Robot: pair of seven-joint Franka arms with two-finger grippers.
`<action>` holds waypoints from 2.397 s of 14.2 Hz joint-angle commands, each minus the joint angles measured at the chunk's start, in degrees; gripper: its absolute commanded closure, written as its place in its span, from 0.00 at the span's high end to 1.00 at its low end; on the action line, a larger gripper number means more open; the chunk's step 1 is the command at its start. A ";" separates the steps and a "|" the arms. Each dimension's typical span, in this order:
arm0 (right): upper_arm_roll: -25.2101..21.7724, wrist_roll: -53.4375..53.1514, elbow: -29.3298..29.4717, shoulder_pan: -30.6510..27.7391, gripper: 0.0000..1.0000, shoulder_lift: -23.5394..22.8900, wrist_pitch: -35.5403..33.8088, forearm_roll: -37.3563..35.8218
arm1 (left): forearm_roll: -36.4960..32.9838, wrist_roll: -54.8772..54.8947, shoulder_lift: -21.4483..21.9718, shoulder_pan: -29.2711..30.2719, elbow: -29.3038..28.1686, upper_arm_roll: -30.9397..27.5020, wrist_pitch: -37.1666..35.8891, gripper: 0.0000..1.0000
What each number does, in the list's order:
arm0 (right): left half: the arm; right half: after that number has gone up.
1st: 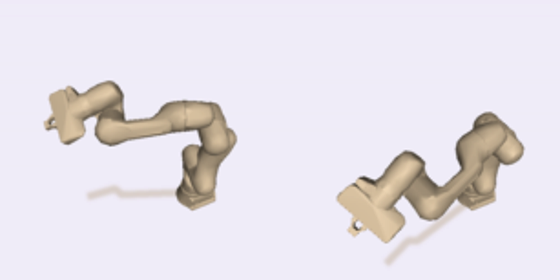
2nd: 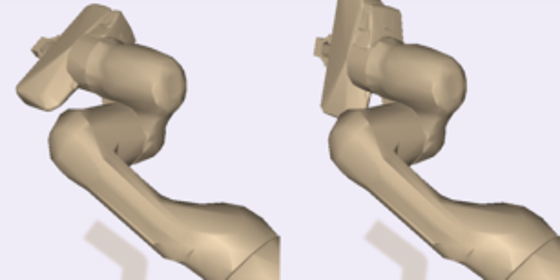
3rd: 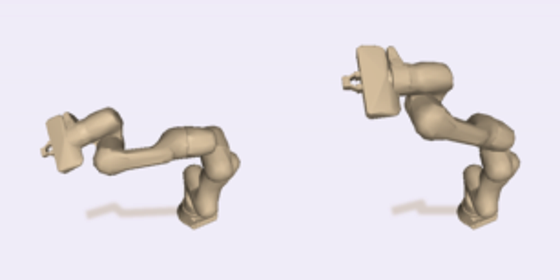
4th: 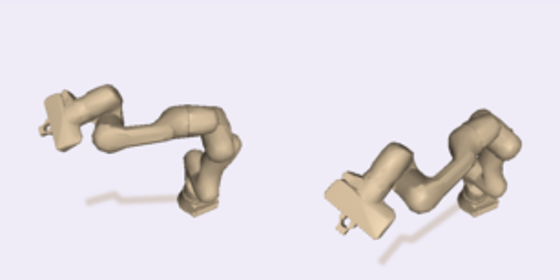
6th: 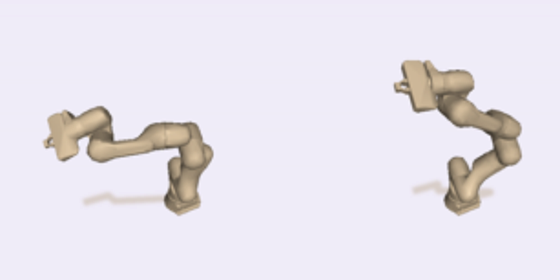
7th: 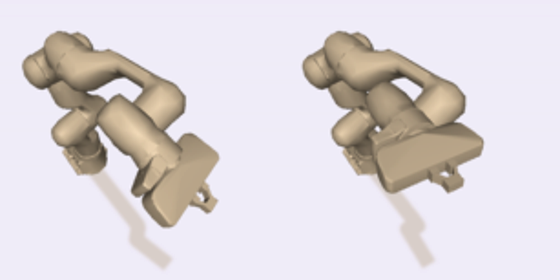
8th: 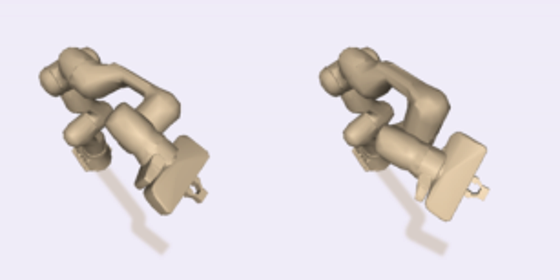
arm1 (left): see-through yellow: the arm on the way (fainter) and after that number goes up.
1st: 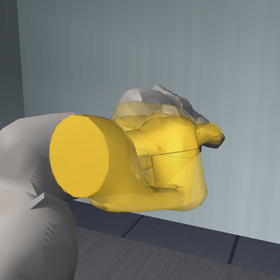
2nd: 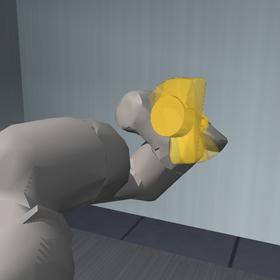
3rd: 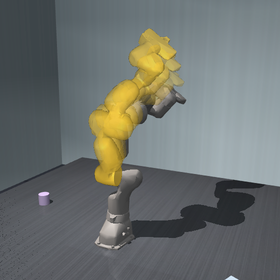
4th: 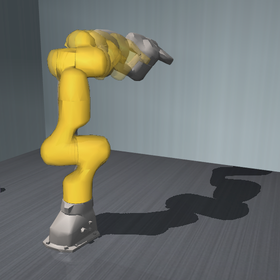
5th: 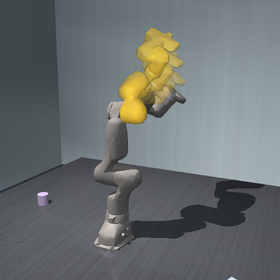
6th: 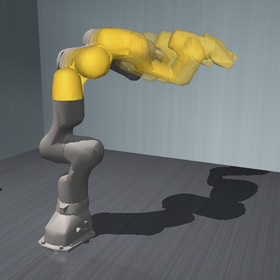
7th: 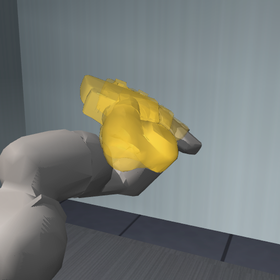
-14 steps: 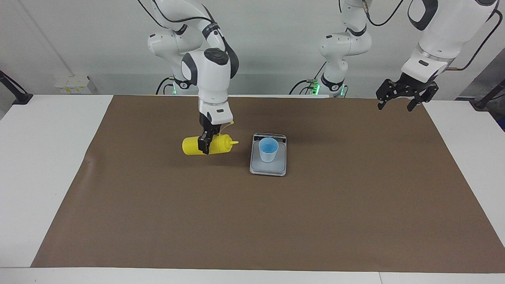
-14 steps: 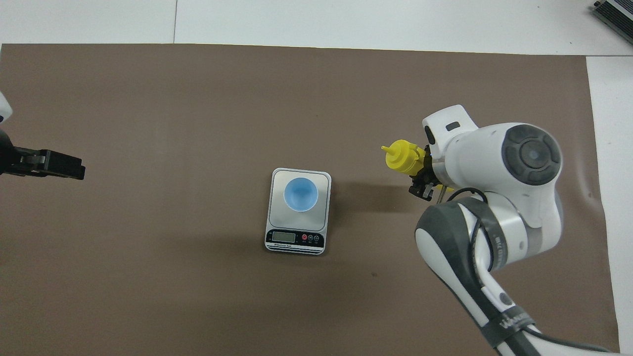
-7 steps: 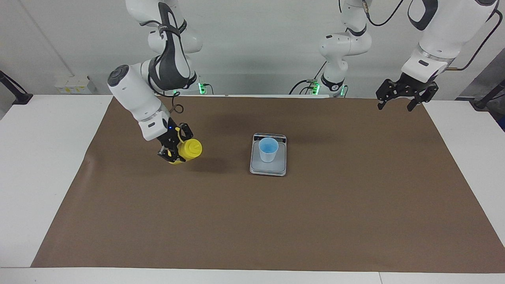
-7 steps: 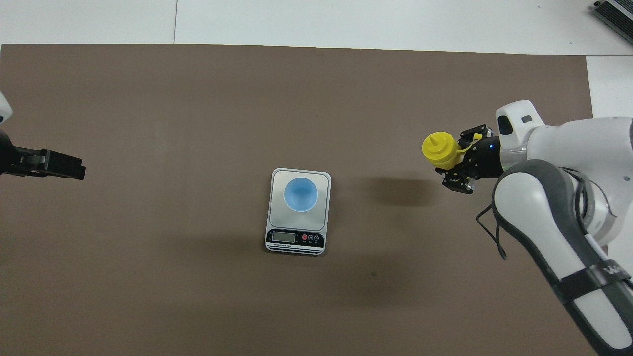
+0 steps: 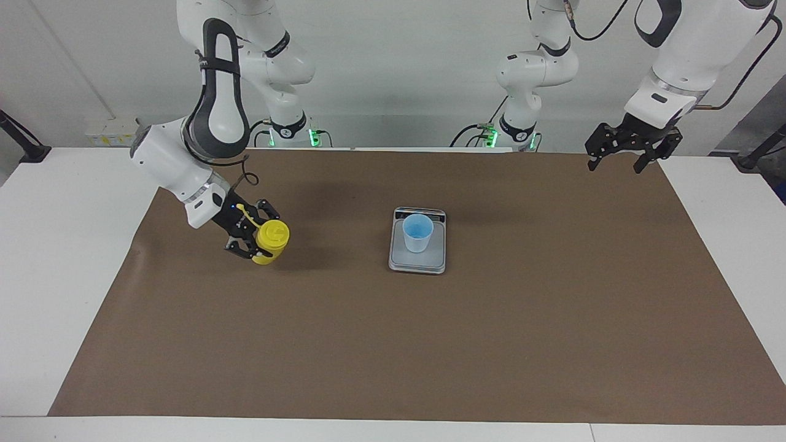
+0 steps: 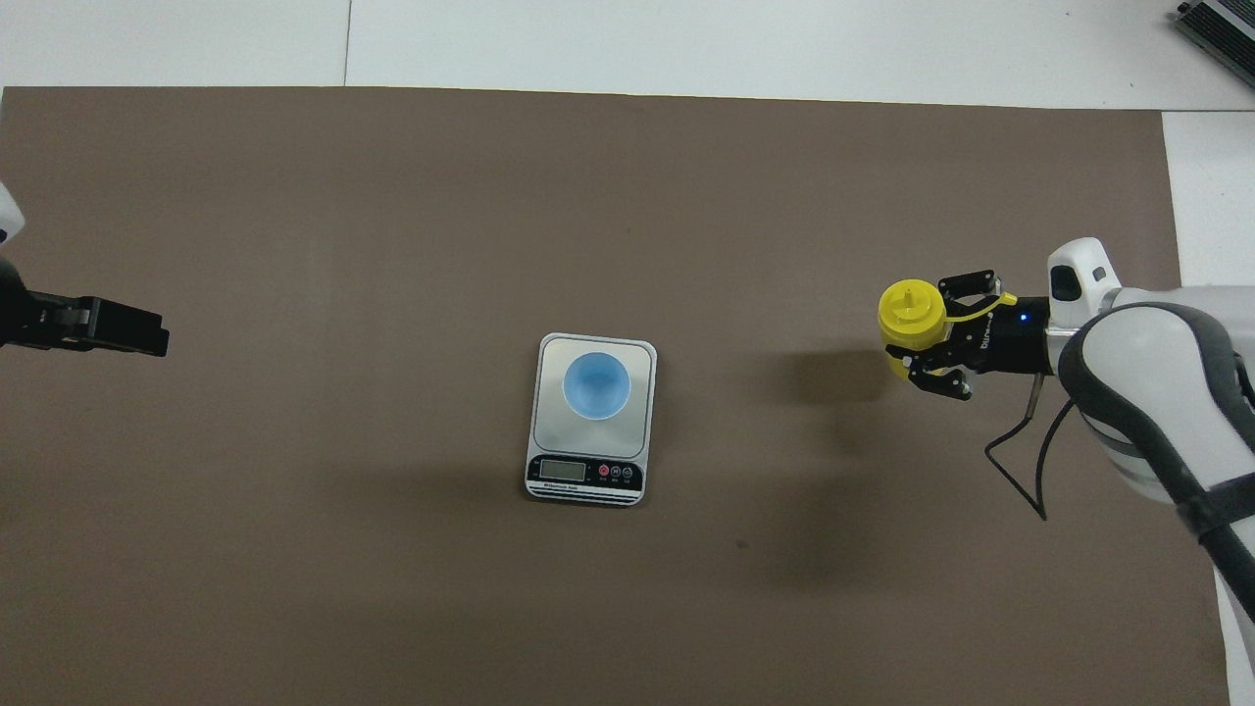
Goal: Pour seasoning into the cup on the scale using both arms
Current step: 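Turn the bottle upright and carry it back with the right gripper, then lay the bottle down on the mat and open the right gripper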
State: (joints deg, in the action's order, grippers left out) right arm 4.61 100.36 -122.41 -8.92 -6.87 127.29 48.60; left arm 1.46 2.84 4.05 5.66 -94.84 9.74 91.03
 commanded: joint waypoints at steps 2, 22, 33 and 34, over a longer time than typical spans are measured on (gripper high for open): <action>0.67 8.34 -2.57 -3.81 0.00 0.02 -1.51 6.94 | -0.58 0.76 1.05 0.94 -0.35 0.45 -0.94 1.00; 0.05 18.56 2.34 -17.00 1.00 0.01 -9.60 -6.73 | -0.58 0.76 1.05 0.94 -0.35 0.45 -0.94 1.00; 0.75 -7.42 4.63 -13.06 1.00 10.90 -9.60 -28.18 | 0.21 0.23 1.05 0.85 -0.62 0.71 0.20 1.00; 0.75 -11.90 4.63 -11.74 1.00 12.13 -9.78 -30.82 | 0.21 0.23 0.61 0.76 0.26 0.71 -0.15 1.00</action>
State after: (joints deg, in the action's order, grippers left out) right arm 4.86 96.47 -117.20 -22.42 1.74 118.68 22.64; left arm 1.47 2.84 4.07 5.65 -94.83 10.16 90.59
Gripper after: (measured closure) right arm 0.000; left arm 0.000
